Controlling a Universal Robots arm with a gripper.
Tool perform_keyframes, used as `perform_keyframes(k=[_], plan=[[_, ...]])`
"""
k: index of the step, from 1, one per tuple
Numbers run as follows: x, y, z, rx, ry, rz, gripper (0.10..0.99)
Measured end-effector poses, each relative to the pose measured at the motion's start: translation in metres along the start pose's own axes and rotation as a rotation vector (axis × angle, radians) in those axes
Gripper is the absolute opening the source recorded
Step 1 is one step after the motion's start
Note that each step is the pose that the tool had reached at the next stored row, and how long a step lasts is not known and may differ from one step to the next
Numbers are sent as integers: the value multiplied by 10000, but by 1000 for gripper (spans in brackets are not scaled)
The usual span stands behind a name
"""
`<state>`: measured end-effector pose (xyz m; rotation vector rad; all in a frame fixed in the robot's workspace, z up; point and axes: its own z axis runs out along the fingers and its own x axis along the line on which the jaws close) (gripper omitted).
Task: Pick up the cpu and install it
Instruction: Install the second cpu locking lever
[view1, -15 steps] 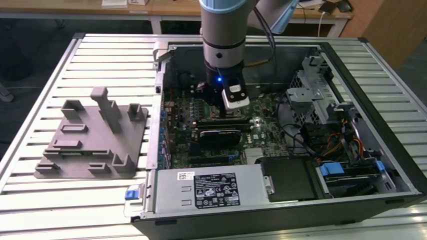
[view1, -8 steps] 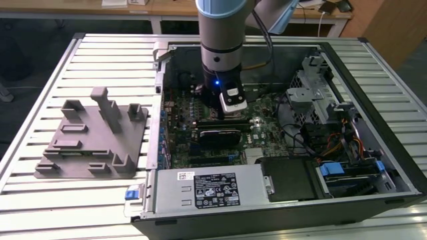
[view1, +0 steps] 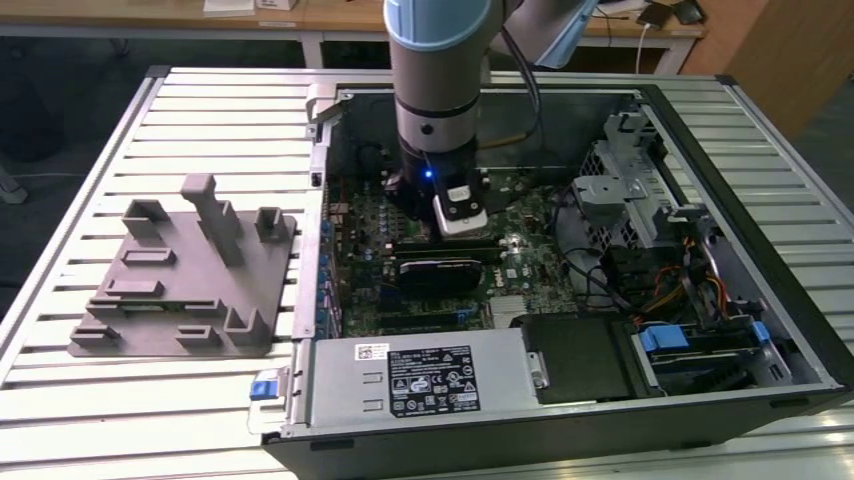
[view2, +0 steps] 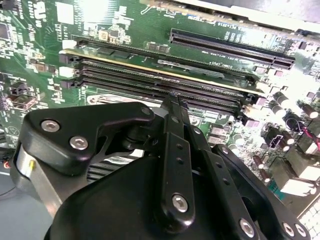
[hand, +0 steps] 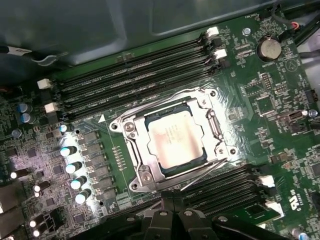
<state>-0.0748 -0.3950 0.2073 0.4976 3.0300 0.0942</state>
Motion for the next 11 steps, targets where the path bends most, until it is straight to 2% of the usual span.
perform_keyframes(k=[8,10,11], plan=[[50,-95,34,-359,122,2,106],[68,-116,43,-486,164,5,106],[77,-125,48,-582,197,7,106]])
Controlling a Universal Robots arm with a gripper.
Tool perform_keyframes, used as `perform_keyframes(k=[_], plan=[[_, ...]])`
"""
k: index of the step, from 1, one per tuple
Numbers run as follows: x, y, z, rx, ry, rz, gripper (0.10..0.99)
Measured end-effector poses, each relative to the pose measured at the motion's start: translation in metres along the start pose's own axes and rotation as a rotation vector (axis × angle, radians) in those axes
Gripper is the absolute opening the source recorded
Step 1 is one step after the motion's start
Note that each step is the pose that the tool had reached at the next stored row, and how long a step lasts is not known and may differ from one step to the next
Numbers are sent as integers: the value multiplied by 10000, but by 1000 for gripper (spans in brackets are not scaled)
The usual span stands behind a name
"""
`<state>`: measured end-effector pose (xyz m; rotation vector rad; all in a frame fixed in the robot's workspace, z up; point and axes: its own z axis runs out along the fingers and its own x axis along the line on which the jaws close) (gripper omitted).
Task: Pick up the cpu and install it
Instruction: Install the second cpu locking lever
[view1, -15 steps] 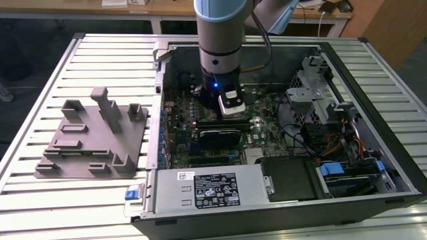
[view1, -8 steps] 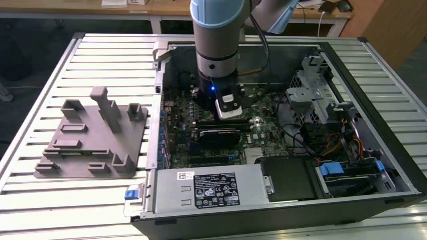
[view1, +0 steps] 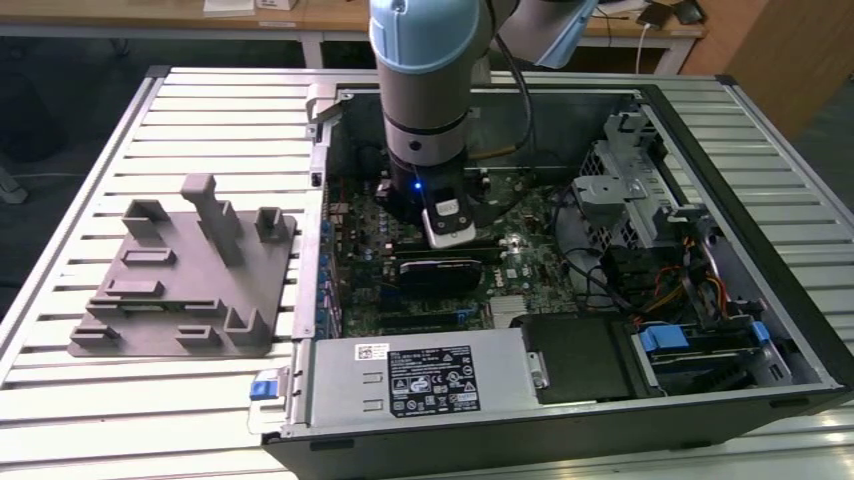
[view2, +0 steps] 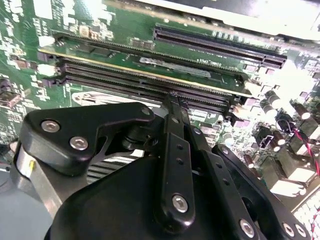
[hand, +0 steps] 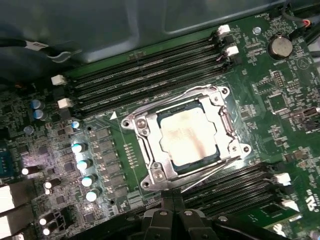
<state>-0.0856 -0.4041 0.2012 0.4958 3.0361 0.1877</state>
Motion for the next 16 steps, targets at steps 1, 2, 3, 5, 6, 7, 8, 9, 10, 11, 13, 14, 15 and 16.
perform_keyframes(k=[1,2,3,5,6,7,8,9,10,11,13,14,15,16], plan=[[6,-7,4,-96,33,1,106],[9,-12,8,-200,69,3,106],[10,-18,11,-307,105,5,106],[9,-27,18,-483,165,1,106],[8,-33,21,-533,182,-4,106],[9,-39,26,-566,194,-11,106],[11,-44,31,-593,204,-16,106],[14,-50,35,-618,216,-24,106],[18,-54,39,-654,229,-30,106],[23,-57,44,-704,245,-35,106],[33,-61,51,-813,283,-43,106],[38,-63,54,-852,297,-47,106],[42,-66,56,-867,303,-51,106],[47,-69,59,-871,303,-55,106]])
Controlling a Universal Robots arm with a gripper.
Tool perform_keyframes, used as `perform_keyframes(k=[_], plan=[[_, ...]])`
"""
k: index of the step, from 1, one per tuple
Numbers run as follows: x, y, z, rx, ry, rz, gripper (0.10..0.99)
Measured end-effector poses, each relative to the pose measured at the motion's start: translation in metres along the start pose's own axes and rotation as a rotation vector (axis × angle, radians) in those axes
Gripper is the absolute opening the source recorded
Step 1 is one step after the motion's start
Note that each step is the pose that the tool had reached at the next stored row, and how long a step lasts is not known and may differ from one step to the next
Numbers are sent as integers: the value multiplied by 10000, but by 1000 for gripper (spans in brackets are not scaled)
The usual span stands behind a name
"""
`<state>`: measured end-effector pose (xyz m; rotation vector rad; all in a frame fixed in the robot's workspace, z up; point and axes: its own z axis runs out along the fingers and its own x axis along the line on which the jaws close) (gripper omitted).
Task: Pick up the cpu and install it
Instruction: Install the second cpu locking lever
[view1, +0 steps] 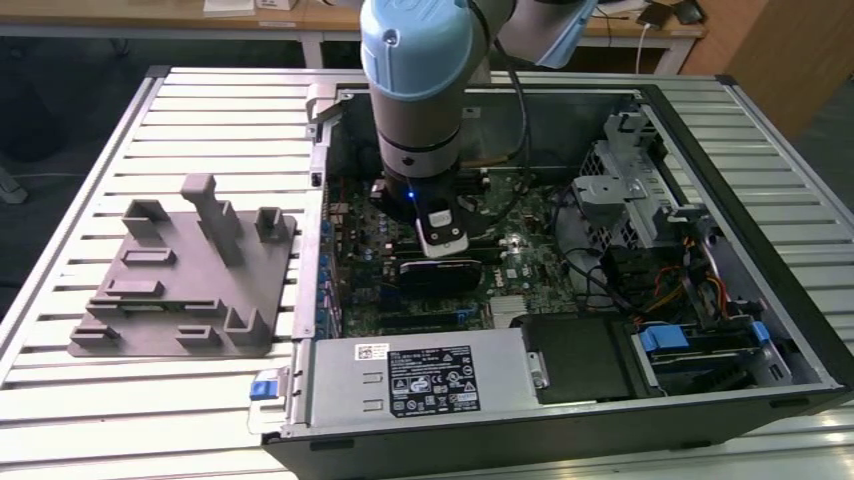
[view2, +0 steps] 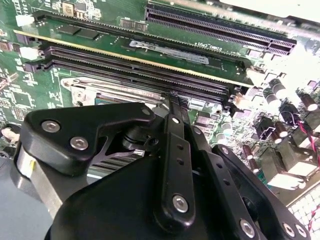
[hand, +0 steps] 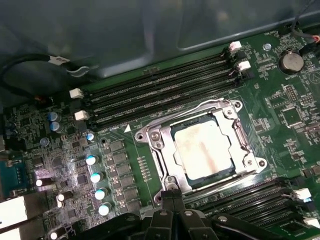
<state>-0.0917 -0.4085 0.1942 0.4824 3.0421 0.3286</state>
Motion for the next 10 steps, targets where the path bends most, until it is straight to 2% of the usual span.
perform_keyframes(k=[10], plan=[[41,-33,22,-2,9,-28,106]])
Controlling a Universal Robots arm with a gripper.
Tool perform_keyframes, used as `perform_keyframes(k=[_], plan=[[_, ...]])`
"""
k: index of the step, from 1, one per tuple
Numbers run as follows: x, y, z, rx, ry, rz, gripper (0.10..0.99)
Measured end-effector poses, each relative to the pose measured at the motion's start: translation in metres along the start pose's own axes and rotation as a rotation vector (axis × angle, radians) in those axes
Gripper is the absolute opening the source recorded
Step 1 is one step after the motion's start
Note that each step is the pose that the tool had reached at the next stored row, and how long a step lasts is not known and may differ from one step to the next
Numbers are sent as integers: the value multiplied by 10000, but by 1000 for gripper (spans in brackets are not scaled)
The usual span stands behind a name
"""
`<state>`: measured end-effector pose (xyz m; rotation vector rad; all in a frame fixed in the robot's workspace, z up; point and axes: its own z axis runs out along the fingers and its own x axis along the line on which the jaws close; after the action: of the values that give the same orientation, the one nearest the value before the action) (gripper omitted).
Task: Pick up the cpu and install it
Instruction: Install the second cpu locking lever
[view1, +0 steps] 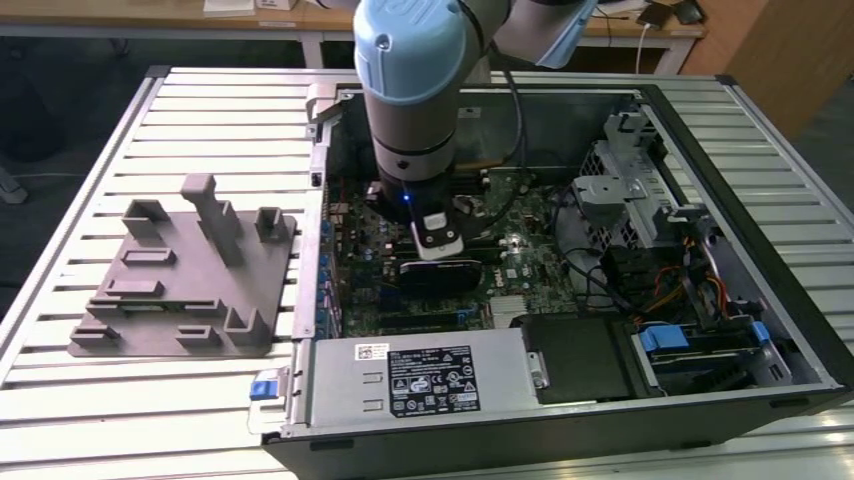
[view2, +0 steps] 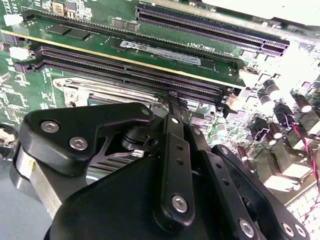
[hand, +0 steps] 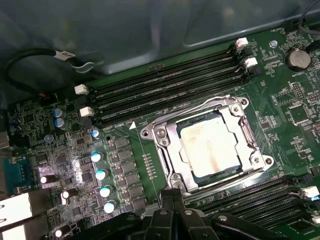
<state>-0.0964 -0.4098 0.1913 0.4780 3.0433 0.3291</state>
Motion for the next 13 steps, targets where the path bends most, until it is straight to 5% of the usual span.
perform_keyframes(k=[7,13], plan=[[7,0,-14,-5,-2,-6,106],[5,34,-170,-10,-27,-12,106]])
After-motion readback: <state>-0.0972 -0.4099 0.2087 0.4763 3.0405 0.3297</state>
